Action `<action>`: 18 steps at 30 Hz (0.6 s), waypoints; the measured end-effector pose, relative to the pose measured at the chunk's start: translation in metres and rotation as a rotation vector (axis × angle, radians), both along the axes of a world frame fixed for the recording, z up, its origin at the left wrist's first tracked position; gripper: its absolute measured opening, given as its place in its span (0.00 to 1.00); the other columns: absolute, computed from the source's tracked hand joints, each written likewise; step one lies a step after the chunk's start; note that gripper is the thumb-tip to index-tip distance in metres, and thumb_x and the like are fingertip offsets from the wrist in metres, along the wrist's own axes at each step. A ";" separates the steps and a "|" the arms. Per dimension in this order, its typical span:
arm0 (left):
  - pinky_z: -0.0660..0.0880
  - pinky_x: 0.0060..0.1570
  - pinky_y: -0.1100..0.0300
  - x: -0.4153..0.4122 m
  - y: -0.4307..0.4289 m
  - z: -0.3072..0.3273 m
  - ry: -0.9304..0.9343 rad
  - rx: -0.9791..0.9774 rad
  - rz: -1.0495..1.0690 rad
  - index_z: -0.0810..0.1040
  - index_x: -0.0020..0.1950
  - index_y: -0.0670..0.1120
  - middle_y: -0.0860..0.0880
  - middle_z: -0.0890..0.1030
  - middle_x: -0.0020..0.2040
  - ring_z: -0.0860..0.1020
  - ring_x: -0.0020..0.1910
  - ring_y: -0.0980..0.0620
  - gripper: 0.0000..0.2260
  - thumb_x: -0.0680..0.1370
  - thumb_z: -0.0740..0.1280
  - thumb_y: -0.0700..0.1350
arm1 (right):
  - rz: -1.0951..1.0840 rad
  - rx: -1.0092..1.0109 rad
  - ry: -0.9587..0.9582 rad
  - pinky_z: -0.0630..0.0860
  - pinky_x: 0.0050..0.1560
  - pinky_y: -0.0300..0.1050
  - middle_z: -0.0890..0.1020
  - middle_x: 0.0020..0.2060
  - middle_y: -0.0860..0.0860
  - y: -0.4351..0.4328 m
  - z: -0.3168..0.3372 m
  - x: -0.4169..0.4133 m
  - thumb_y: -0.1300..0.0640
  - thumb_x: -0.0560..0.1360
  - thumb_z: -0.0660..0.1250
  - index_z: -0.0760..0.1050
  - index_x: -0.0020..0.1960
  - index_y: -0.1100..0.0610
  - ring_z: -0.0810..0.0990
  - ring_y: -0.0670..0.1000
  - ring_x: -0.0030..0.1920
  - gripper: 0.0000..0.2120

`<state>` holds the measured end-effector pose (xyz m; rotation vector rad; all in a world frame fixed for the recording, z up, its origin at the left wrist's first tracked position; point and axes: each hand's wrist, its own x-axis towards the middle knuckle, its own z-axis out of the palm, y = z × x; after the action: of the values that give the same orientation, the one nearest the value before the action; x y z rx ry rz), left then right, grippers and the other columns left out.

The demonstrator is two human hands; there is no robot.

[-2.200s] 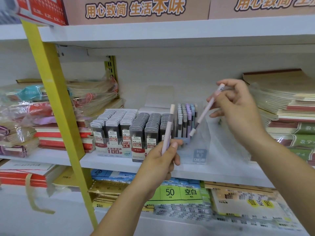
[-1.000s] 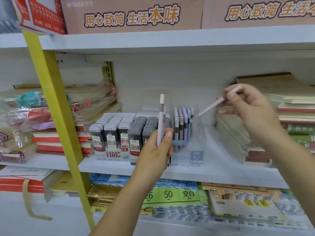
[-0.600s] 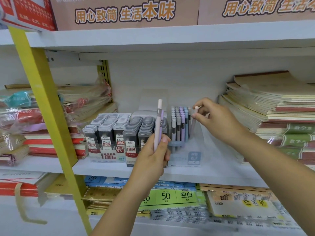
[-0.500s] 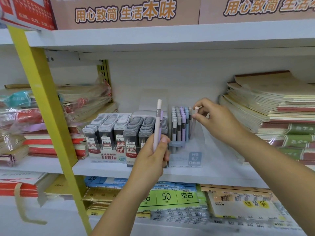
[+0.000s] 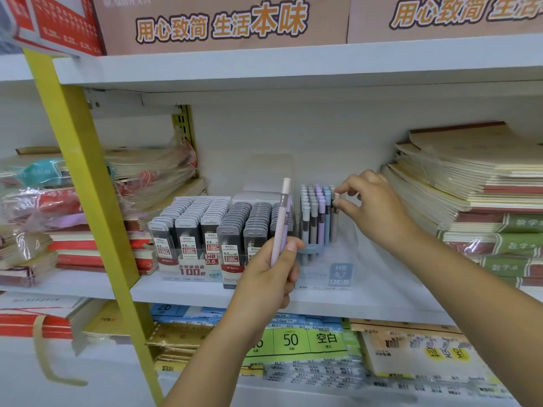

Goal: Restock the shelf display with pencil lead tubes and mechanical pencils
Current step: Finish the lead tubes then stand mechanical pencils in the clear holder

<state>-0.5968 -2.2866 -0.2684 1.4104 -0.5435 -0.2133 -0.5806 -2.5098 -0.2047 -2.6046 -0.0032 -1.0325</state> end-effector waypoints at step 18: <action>0.65 0.26 0.65 -0.013 -0.002 0.002 0.022 0.021 -0.163 0.83 0.53 0.55 0.54 0.73 0.33 0.66 0.28 0.57 0.12 0.84 0.60 0.53 | 0.544 0.940 0.024 0.77 0.36 0.37 0.86 0.41 0.53 0.047 0.018 -0.059 0.63 0.77 0.67 0.77 0.52 0.55 0.83 0.47 0.37 0.06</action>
<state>-0.6094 -2.2888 -0.2662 1.3830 -0.6402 -0.3651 -0.6397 -2.4627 -0.1870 -1.6195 -0.1676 -0.5846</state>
